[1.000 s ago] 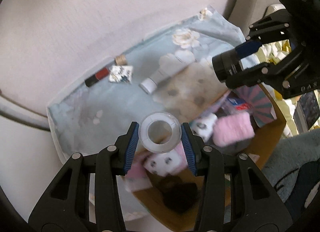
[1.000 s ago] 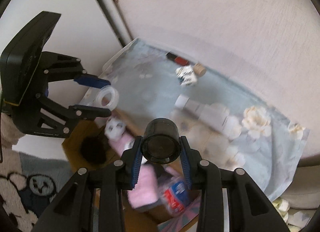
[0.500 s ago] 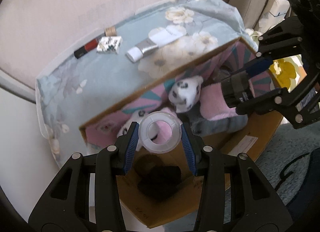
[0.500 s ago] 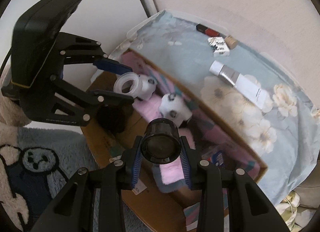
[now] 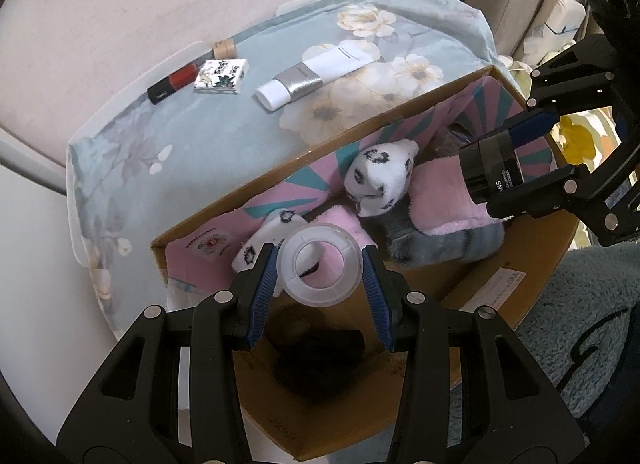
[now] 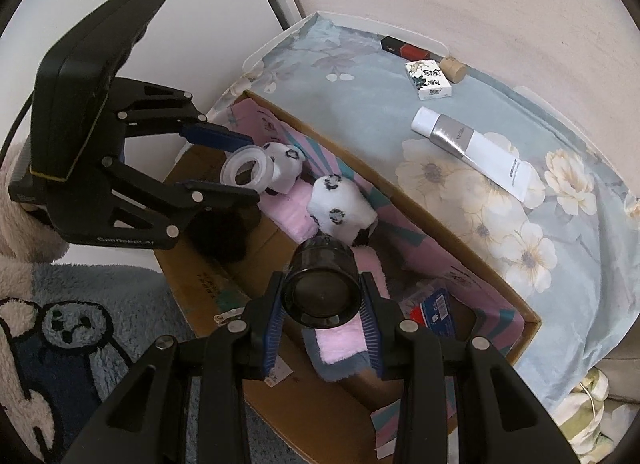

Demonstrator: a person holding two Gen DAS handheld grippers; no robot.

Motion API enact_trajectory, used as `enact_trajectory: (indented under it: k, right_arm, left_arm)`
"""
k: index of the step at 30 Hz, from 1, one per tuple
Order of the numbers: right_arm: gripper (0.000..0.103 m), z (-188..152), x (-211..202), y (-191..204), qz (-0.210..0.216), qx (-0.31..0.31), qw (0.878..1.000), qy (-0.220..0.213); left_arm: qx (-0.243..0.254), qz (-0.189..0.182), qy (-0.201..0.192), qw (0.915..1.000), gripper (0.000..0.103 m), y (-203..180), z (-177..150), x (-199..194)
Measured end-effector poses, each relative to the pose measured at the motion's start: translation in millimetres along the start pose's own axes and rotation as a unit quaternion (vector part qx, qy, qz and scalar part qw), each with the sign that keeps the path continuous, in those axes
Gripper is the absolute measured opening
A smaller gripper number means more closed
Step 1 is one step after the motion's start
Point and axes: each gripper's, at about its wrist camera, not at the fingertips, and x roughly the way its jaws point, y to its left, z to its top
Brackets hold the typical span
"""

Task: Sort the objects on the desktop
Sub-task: 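Open left tool dropping tape ring while right tool releases lens cap into box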

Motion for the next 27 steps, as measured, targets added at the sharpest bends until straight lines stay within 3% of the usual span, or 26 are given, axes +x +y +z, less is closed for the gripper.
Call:
enact_trajectory:
  k: [5, 8, 10, 11, 12, 13, 14, 17, 21, 27]
  right_arm:
    - [0.033, 0.8, 4.4, 0.7, 0.000, -0.008, 1.000, 0.011]
    - [0.033, 2.3, 9.5, 2.7, -0.025, -0.016, 0.999, 0.026]
    - [0.041, 3.9, 11.7, 3.1, -0.037, -0.021, 0.999, 0.034]
    - [0.050, 4.8, 11.1, 2.8, -0.036, -0.019, 0.999, 0.033]
    - [0.061, 5.3, 10.3, 1.8, -0.034, -0.019, 0.999, 0.032]
    - [0.068, 5.9, 9.2, 1.0, -0.030, -0.016, 0.999, 0.031]
    - [0.080, 6.5, 7.1, -0.4, -0.027, -0.012, 0.999, 0.027]
    - [0.090, 8.5, 2.9, -0.6, -0.030, -0.014, 0.999, 0.020]
    - [0.090, 9.2, -4.3, 0.3, -0.030, -0.045, 0.999, -0.004]
    - [0.091, 12.0, -10.3, -3.5, -0.021, -0.044, 0.999, -0.011]
  left_arm:
    - [-0.006, 0.003, 0.000, 1.0000, 0.040, 1.7, -0.4, 0.5]
    - [-0.013, 0.003, -0.007, 0.9999, 0.040, 4.1, -0.5, 0.6]
    - [-0.018, -0.008, -0.020, 0.9996, 0.042, 5.7, -0.2, -2.4]
    - [-0.023, -0.019, -0.025, 0.9993, 0.056, 6.7, -0.2, -4.4]
    - [-0.029, -0.024, -0.027, 0.9989, 0.088, 7.4, -0.4, -5.7]
    - [-0.035, -0.024, -0.033, 0.9986, 0.103, 8.0, 0.0, -7.9]
    - [-0.040, -0.018, -0.046, 0.9980, 0.103, 8.7, 0.2, -11.3]
    - [-0.046, -0.014, -0.051, 0.9975, 0.103, 11.3, 3.5, -14.0]
    - [-0.053, 0.003, -0.056, 0.9971, 0.103, 15.4, 4.5, -16.1]
    - [-0.067, 0.009, -0.062, 0.9958, 0.103, 21.0, 0.9, -20.7]
